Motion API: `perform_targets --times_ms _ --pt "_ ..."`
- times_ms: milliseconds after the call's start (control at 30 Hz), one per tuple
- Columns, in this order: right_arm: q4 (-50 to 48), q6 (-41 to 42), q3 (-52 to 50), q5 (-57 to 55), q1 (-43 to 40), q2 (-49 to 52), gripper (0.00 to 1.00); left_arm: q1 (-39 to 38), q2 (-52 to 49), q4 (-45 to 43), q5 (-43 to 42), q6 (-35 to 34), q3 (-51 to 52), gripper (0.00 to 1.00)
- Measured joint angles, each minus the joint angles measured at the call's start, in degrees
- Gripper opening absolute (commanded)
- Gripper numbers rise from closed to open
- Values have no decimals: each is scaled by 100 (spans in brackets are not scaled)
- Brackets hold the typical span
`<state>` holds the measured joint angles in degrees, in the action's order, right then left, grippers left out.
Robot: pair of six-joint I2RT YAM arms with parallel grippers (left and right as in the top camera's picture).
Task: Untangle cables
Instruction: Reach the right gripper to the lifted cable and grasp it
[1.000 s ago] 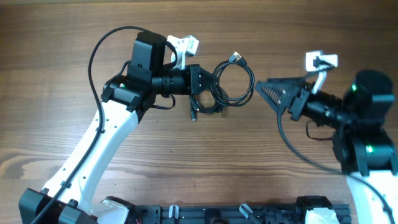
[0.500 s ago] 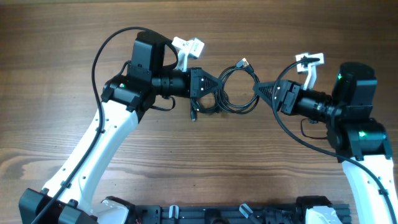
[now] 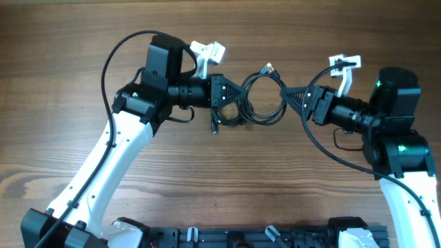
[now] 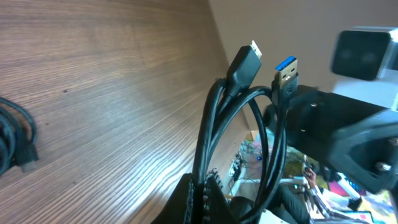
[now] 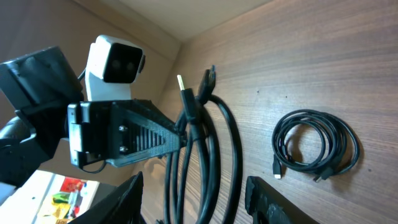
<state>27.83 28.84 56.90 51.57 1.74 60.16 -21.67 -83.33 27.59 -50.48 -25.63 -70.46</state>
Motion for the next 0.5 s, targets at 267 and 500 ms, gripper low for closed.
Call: perform_targets --times_ms 267,500 --pt "479 -74 175 -48 0 0 40 -2 0 63 26 -39 0 4" --pt "592 -129 175 -107 0 7 18 -55 0 20 -197 -37 0 4"
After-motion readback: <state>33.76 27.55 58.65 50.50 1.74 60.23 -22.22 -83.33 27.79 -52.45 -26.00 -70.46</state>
